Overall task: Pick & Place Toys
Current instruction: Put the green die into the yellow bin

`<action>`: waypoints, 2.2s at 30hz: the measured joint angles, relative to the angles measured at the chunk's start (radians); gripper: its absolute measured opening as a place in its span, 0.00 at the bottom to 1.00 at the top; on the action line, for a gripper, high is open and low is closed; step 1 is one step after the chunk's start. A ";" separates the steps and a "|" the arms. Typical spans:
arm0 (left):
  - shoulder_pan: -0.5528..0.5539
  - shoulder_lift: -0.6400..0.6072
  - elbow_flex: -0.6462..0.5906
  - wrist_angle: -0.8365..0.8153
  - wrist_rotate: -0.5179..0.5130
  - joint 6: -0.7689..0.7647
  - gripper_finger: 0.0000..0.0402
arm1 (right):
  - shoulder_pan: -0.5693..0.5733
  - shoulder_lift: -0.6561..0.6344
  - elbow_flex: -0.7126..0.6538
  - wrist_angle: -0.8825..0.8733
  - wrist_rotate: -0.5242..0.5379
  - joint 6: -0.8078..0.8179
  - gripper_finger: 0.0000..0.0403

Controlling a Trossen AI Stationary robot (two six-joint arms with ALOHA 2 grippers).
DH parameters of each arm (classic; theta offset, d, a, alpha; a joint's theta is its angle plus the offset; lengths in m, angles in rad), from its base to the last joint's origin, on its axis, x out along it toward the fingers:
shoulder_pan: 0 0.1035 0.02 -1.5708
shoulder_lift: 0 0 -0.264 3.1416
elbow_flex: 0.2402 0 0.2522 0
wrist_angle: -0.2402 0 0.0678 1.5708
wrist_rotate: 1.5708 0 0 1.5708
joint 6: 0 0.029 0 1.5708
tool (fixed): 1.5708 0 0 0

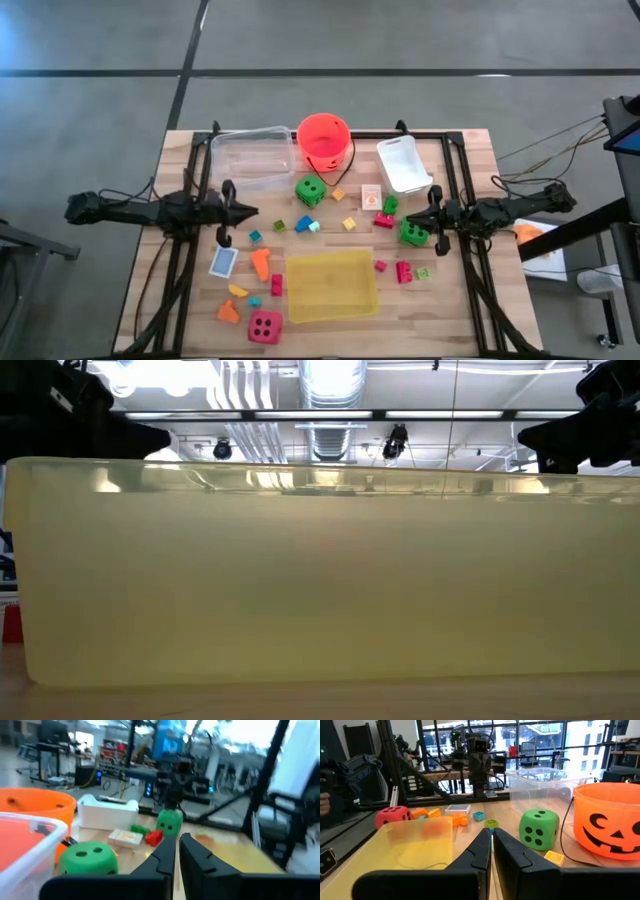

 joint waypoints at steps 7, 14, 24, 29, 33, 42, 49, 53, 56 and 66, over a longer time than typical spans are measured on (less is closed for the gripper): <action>0.000 0.000 0.000 0.024 -0.104 -0.164 0.06 | 0.000 0.000 0.000 0.008 0.002 0.001 0.04; 0.001 0.000 0.004 0.013 -0.115 -0.103 0.06 | 0.000 0.001 0.000 0.164 0.002 -0.019 0.04; 0.002 0.001 0.048 -0.014 -0.103 -0.010 0.06 | 0.000 0.000 0.000 0.185 0.002 -0.024 0.04; 0.002 0.000 0.065 -0.030 -0.187 0.000 0.06 | 0.000 0.000 0.000 0.190 0.002 -0.037 0.04; 0.003 0.000 0.058 -0.037 -0.210 0.002 0.06 | 0.000 0.002 0.000 0.189 0.002 -0.069 0.04; 0.003 0.000 0.063 -0.055 -0.194 -0.062 0.06 | 0.000 0.002 0.000 0.184 0.003 -0.050 0.05; 0.002 0.000 0.063 -0.057 -0.190 -0.077 0.06 | 0.000 0.038 0.000 0.182 -0.005 -0.050 0.27; 0.002 0.000 0.065 -0.056 -0.188 -0.058 0.06 | 0.000 0.063 0.003 0.188 -0.005 -0.072 0.48; 0.002 0.000 0.065 -0.056 -0.183 -0.059 0.06 | 0.000 0.095 0.034 0.178 0.002 -0.078 0.60; 0.003 0.000 0.067 -0.048 -0.182 -0.142 0.06 | 0.000 0.372 0.362 -0.240 0.090 0.070 0.69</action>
